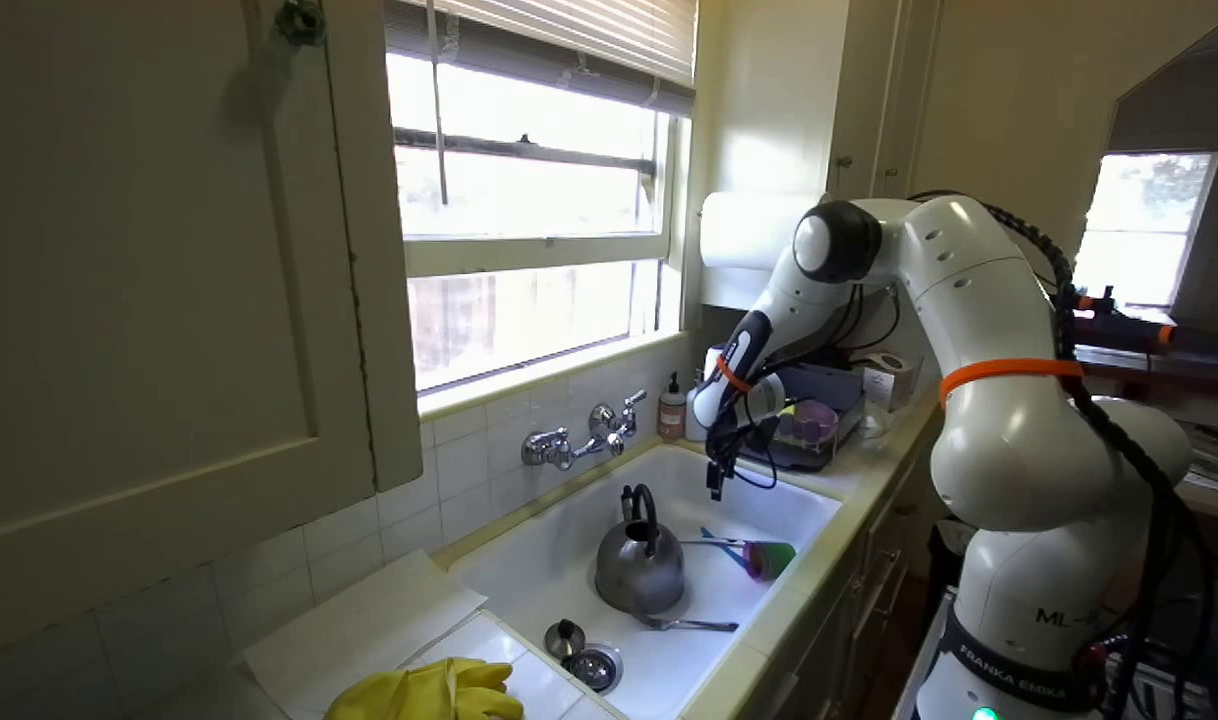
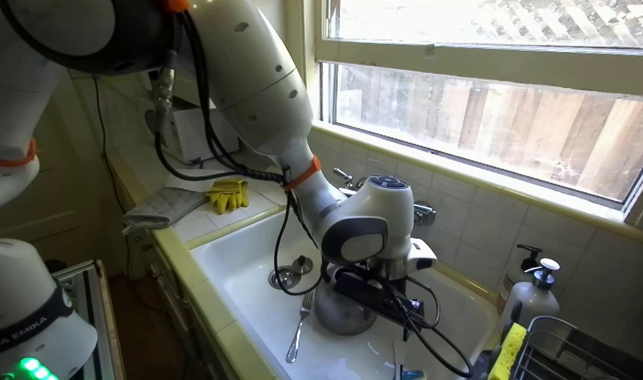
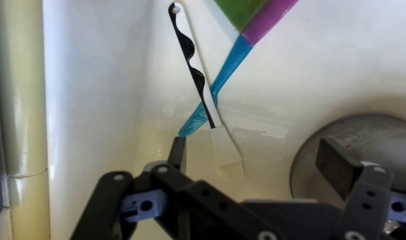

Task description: Pick up the white thing to stir inside the kettle

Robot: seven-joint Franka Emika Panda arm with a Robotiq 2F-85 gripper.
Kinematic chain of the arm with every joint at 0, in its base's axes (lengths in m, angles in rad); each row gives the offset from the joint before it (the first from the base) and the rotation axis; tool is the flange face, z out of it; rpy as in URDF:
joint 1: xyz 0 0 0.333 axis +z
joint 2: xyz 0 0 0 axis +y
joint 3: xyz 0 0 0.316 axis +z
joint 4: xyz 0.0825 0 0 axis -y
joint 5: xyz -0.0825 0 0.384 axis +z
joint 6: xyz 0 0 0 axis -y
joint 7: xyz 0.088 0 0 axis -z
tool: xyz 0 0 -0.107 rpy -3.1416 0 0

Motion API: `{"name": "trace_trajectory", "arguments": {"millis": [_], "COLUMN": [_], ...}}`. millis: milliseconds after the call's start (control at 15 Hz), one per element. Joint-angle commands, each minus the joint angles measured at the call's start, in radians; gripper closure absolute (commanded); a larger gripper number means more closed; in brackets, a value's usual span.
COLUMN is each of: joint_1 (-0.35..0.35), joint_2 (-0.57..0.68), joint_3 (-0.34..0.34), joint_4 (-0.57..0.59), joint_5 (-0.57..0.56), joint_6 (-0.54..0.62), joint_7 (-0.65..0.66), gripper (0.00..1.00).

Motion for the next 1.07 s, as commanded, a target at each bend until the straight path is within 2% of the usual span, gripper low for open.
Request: {"name": "trace_trajectory", "arguments": {"millis": [0, 600, 1000], "joint_1": [0.016, 0.049, 0.043], "joint_2": [-0.103, -0.292, -0.358], "joint_3": [0.006, 0.047, 0.115], "joint_4": [-0.121, -0.338, -0.442], "joint_5": [0.031, 0.053, 0.123], "joint_6": [0.001, 0.039, 0.203], "joint_7": [-0.015, -0.090, -0.189], "gripper": [0.00, 0.00, 0.00]}}
